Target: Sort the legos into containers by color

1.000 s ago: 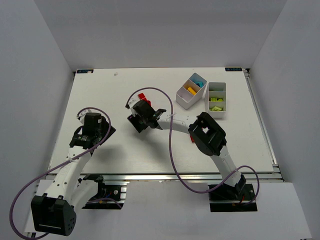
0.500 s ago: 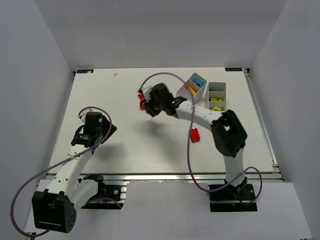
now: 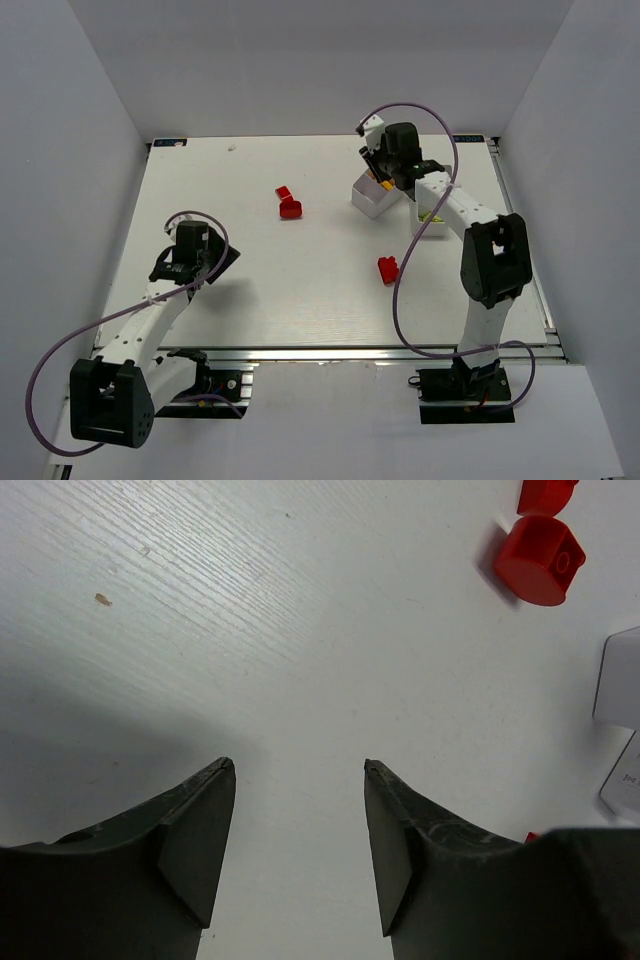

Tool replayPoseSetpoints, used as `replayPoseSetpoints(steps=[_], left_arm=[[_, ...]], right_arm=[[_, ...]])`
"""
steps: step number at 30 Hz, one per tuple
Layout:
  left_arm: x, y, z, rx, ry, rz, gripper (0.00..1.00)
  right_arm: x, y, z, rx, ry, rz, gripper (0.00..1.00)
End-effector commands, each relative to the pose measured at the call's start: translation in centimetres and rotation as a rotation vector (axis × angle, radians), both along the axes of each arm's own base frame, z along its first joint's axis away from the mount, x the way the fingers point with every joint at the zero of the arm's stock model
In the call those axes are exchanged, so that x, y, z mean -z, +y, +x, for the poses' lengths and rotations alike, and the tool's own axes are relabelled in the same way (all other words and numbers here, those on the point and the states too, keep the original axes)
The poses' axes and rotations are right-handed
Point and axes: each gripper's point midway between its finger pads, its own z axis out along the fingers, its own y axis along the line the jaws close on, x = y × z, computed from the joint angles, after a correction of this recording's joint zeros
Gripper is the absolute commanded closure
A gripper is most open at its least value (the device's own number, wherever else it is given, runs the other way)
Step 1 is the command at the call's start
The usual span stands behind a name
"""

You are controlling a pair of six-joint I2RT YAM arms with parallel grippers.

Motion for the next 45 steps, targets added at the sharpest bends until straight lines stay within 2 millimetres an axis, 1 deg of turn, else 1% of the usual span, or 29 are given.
replayPoseSetpoints(steps=[1, 5, 6, 8, 9, 11, 14, 15, 20, 23, 24, 25, 26, 27, 28, 29, 30, 31, 32, 35, 36, 38, 39, 40, 41, 42, 43, 44, 45], left_arm=[[-0.5, -0.4, 0.7, 0.008, -0.029, -0.020, 0.36], [-0.5, -0.4, 0.7, 0.008, -0.029, -0.025, 0.36], [-0.5, -0.4, 0.7, 0.007, -0.029, -0.026, 0.36], [-0.4, -0.4, 0.6, 0.004, -0.027, -0.026, 0.36], [-0.5, -0.4, 0.6, 0.005, -0.028, -0.025, 0.36], [-0.4, -0.4, 0.5, 0.005, -0.026, -0.025, 0.36], [-0.5, -0.4, 0.5, 0.003, -0.027, -0.028, 0.36], [-0.5, -0.4, 0.5, 0.003, -0.027, -0.030, 0.36], [-0.7, -0.5, 0.7, 0.005, -0.031, -0.035, 0.36], [-0.9, -0.5, 0.9, 0.006, -0.036, -0.035, 0.36], [-0.9, -0.6, 0.9, 0.007, -0.034, -0.035, 0.36], [-0.9, -0.6, 1.0, 0.008, -0.036, -0.034, 0.36], [-0.9, -0.5, 1.0, 0.007, -0.036, -0.034, 0.36], [-1.0, -0.6, 1.0, 0.006, -0.037, -0.035, 0.36], [-1.0, -0.6, 1.0, 0.007, -0.039, -0.036, 0.36], [-0.9, -0.6, 1.0, 0.006, -0.037, -0.035, 0.36], [-0.9, -0.6, 1.0, 0.006, -0.038, -0.038, 0.37], [-0.8, -0.6, 1.0, 0.006, -0.039, -0.038, 0.36], [-0.8, -0.6, 1.0, 0.006, -0.038, -0.040, 0.37], [-0.6, -0.7, 0.8, 0.008, -0.036, -0.043, 0.36], [-0.4, -0.8, 0.8, 0.013, -0.031, -0.044, 0.36], [-0.3, -0.9, 0.8, 0.021, -0.030, -0.050, 0.36], [-0.3, -1.2, 0.8, 0.039, -0.032, -0.057, 0.36], [-0.5, -1.8, 1.1, 0.066, -0.046, -0.080, 0.36], [-0.4, -2.1, 1.2, 0.080, -0.044, -0.090, 0.36], [-0.4, -2.5, 1.2, 0.100, -0.046, -0.101, 0.36], [-0.6, -3.2, 1.4, 0.129, -0.057, -0.129, 0.36], [-0.5, -3.4, 1.4, 0.137, -0.053, -0.137, 0.36], [-0.3, -3.6, 1.5, 0.145, -0.046, -0.142, 0.36]], right_arm=[[-1.4, -1.0, 1.4, 0.017, -0.051, -0.037, 0.99], [-0.5, -1.3, 2.0, 0.021, -0.041, -0.045, 0.88], [0.0, -1.4, 2.2, 0.023, -0.033, -0.049, 0.83], [0.3, -1.3, 2.4, 0.022, -0.025, -0.047, 0.77], [0.9, -1.4, 2.4, 0.023, -0.009, -0.048, 0.73], [1.1, -1.5, 2.5, 0.026, -0.004, -0.047, 0.69], [1.4, -1.7, 2.6, 0.031, 0.001, -0.047, 0.56], [1.4, -1.9, 2.6, 0.033, 0.004, -0.044, 0.49], [0.9, -2.4, 2.6, 0.042, 0.009, -0.029, 0.44], [-0.4, -2.4, 2.2, 0.029, 0.004, -0.004, 0.41], [-1.3, -1.3, 1.3, -0.048, 0.013, 0.027, 0.37], [-1.9, -0.7, 0.5, -0.151, 0.012, 0.004, 0.36], [-2.0, -0.5, -1.7, -0.227, 0.071, -0.003, 0.32], [-2.2, 1.1, -3.7, -0.357, 0.107, 0.040, 0.32], [-2.4, 1.5, -5.0, -0.429, 0.119, 0.030, 0.32], [-1.4, 1.5, -6.6, -0.451, 0.170, 0.045, 0.33], [-1.8, 1.7, -8.1, -0.466, 0.192, 0.071, 0.36], [-1.2, 1.5, -9.0, -0.452, 0.228, 0.088, 0.37], [0.4, 1.2, -10.5, -0.441, 0.298, 0.102, 0.37], [2.2, 0.3, -13.8, -0.434, 0.405, 0.100, 0.39], [2.8, 0.1, -15.6, -0.466, 0.436, 0.102, 0.37], [3.6, -0.3, -18.7, -0.550, 0.503, 0.093, 0.31], [3.4, 0.0, -20.6, -0.712, 0.467, 0.061, 0.19], [3.8, -0.6, -23.0, -0.782, 0.521, 0.045, 0.12], [4.0, -0.9, -23.9, -0.846, 0.499, 0.024, 0.11], [4.7, -1.6, -25.4, -0.950, 0.429, -0.009, 0.10], [5.1, -2.2, -26.0, -0.985, 0.390, -0.028, 0.10], [5.4, -2.4, -25.7, -1.010, 0.316, -0.056, 0.10], [5.0, -3.1, -25.7, -1.019, 0.235, -0.087, 0.10]])
